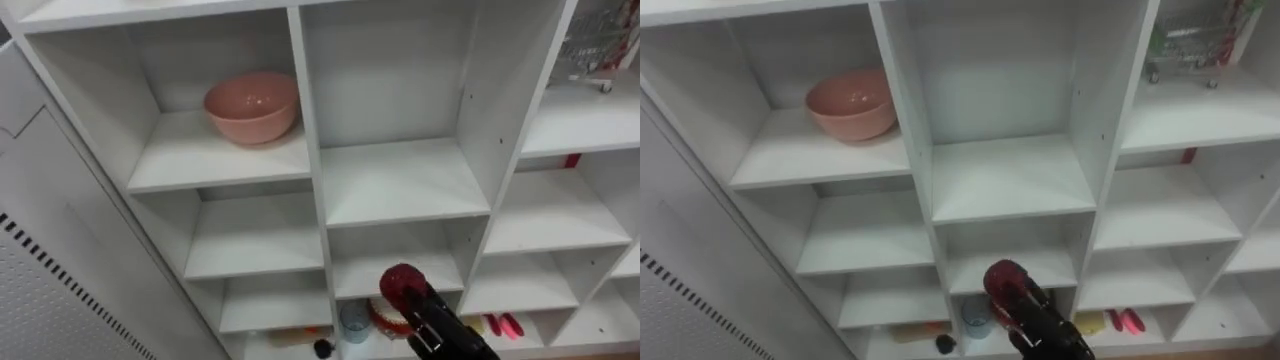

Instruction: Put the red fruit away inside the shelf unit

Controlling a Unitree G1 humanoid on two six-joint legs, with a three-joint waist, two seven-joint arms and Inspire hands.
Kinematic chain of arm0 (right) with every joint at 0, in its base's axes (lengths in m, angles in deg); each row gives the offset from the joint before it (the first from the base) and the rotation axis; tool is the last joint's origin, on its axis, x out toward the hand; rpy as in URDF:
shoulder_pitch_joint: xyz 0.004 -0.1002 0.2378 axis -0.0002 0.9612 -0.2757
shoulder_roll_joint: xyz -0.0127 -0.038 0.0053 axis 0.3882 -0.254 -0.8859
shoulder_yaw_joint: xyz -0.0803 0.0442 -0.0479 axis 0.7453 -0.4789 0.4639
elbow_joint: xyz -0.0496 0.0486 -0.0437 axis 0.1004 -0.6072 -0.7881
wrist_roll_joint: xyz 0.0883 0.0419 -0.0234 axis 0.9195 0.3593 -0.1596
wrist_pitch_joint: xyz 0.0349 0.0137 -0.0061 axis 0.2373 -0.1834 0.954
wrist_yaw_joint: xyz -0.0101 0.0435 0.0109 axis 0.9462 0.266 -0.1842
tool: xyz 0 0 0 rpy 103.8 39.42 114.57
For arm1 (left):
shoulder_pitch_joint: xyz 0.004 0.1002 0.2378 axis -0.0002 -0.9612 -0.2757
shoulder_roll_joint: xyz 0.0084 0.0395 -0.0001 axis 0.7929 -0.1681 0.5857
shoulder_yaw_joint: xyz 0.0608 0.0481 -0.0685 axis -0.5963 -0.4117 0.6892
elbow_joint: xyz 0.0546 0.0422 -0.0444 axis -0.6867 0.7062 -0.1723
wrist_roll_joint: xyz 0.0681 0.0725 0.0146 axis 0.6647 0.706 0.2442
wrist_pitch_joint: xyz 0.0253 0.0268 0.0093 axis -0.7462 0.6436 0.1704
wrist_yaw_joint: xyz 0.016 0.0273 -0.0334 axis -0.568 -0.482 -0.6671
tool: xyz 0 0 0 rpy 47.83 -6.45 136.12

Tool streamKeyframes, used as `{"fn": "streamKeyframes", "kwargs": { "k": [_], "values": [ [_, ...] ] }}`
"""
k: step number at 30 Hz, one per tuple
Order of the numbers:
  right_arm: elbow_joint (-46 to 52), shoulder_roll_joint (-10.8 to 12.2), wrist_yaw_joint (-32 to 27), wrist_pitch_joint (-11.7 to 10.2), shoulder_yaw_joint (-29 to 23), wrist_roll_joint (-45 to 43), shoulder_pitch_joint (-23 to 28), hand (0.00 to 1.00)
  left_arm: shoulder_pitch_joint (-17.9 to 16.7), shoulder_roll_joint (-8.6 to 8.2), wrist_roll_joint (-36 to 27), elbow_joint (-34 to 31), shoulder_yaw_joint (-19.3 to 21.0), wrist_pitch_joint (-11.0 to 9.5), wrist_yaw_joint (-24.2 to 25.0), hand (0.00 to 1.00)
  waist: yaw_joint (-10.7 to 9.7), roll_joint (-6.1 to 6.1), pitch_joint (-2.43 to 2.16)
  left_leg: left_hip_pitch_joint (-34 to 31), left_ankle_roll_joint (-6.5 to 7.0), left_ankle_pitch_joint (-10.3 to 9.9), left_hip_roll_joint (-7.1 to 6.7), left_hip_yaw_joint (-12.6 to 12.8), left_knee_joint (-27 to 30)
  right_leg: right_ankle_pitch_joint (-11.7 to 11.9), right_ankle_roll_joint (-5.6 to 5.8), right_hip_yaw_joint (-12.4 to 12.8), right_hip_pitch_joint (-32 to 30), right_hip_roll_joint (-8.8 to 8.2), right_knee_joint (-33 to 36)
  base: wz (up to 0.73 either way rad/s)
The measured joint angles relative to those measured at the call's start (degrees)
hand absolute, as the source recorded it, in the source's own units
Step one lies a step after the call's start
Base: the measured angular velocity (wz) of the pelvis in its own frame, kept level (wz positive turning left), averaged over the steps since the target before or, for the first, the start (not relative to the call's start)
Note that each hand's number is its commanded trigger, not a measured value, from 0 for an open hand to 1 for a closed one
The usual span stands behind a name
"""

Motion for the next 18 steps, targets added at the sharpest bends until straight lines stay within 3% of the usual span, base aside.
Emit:
{"fn": "streamKeyframes", "kwargs": {
  "k": [2, 7, 11, 15, 18],
  "values": [
    [-2.3, -0.1, -0.1, -0.1, -2.2, 3.3, -2.4, 1.00, 0.4, -0.01, -0.8, 0.6, -0.3, 0.2, -1.2, 0.00, 0.9, -0.42, 0.38, -5.1, -0.21, -0.8, -0.05, 0.1, 3.2, -0.5, -0.34, 0.4, -4.9, -0.01, 2.4, 0.00],
    [-3.4, -0.6, -0.6, -1.0, -4.3, 9.3, -5.1, 1.00, 0.0, 0.16, -0.6, 3.3, -4.7, 2.5, -3.6, 0.00, 1.8, -1.04, 0.52, -14.1, -0.90, -1.4, 0.28, -0.7, 9.4, -1.2, -1.49, 0.9, -13.3, -0.02, 7.2, 0.07],
    [-6.7, -1.8, -1.3, -1.5, -5.0, 11.9, -9.5, 1.00, 0.6, 0.08, 0.1, 3.8, -7.9, 3.6, -4.2, 0.00, 2.8, -2.12, 0.88, -20.7, -1.49, -3.1, 1.03, -0.9, 15.3, -2.4, -2.75, 1.1, -19.5, -0.02, 12.3, 0.03],
    [-6.8, -2.9, -2.2, -1.4, -6.1, 13.0, -12.3, 1.00, 1.0, -0.07, 0.1, 3.7, -9.5, 3.6, -4.4, 0.00, 2.4, -2.74, 0.76, -24.5, -1.77, -3.4, 1.51, -1.2, 18.1, -2.7, -3.27, 0.6, -22.7, -0.07, 14.2, 0.04],
    [-6.8, -5.1, -2.6, -2.0, -6.1, 15.1, -14.9, 1.00, 1.4, 0.02, 0.1, 3.7, -10.2, 3.7, -4.5, 0.00, 2.2, -2.82, 0.73, -27.0, -1.96, -4.2, 2.18, -1.8, 20.5, -2.9, -3.69, -0.4, -24.3, 0.16, 15.5, 0.02]
  ]
}}
